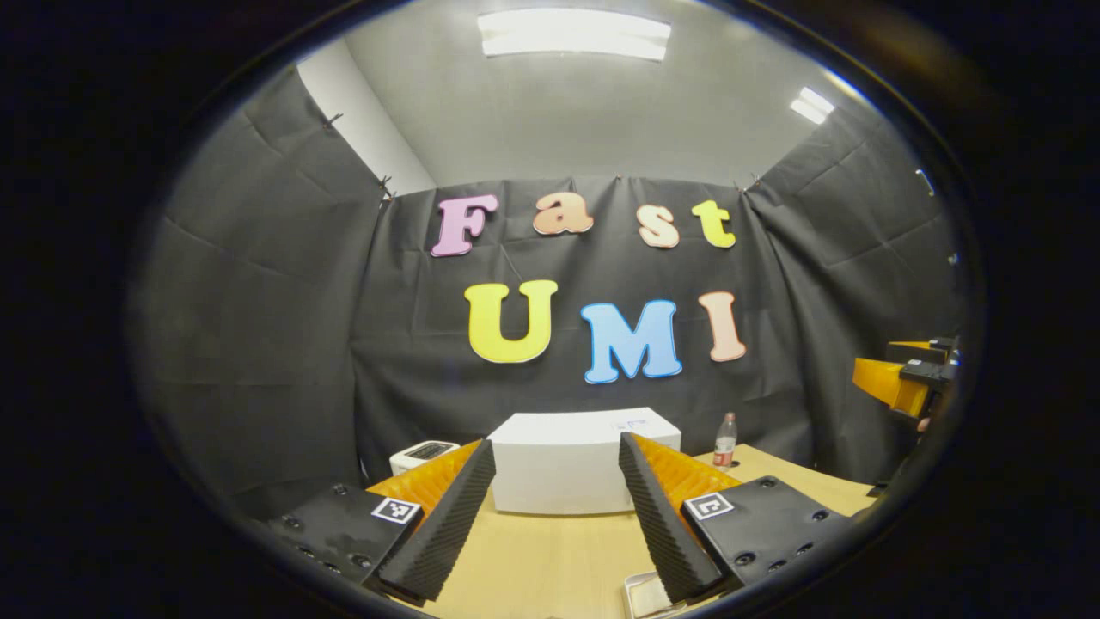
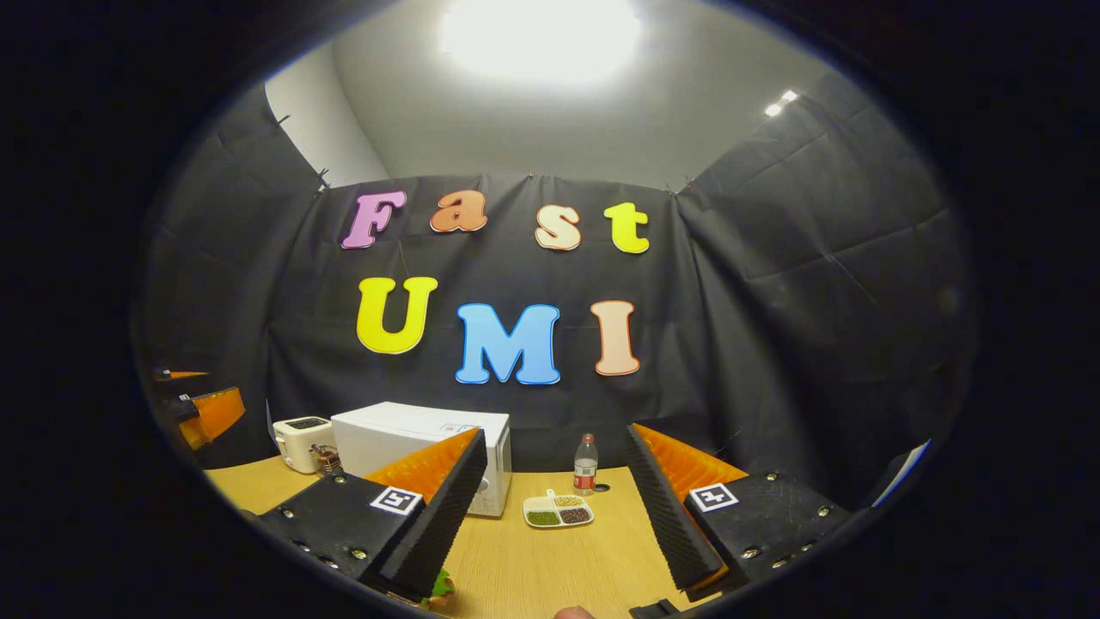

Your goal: Open the microwave oven with the left hand, put the food in, and close the microwave oven.

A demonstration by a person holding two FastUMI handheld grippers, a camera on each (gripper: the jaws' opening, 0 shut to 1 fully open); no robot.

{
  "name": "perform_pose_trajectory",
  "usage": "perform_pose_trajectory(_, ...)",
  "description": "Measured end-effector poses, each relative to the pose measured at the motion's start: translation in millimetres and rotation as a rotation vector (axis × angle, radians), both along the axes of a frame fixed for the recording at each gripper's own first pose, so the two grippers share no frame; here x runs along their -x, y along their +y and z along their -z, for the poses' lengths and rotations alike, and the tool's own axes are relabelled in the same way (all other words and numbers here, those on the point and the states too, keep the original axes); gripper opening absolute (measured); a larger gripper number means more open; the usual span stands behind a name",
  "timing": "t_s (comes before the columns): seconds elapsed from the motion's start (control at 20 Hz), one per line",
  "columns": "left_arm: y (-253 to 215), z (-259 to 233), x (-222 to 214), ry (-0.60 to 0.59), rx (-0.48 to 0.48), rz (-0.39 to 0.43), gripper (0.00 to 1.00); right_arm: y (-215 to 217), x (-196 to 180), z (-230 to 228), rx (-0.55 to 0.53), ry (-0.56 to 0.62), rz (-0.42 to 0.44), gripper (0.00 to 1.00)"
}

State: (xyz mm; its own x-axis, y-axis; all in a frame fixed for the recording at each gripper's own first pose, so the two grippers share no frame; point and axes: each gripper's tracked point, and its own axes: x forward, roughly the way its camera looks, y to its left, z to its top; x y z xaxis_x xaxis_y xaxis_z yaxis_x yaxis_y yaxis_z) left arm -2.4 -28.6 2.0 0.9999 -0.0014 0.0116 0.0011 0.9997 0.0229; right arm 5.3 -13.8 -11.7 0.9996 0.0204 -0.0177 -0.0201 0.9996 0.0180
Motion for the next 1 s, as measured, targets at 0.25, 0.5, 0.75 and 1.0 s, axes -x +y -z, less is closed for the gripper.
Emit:
perform_pose_trajectory(0.25, -15, 11, -16, 0.007, 0.004, -0.002, 0.97, -3, -6, 9, -0.010, 0.014, -0.027, 0.97)
perform_pose_trajectory(0.5, -29, 16, -65, 0.000, 0.001, 0.012, 0.96, -10, -18, 13, -0.004, 0.019, -0.024, 0.97)
perform_pose_trajectory(0.75, -54, 38, -137, 0.001, -0.019, 0.078, 0.98, -16, -36, 30, -0.007, 0.048, 0.036, 0.97)
perform_pose_trajectory(1.0, -82, 81, -214, 0.042, -0.022, 0.164, 0.96, -20, -55, 41, -0.007, 0.079, 0.123, 0.97)
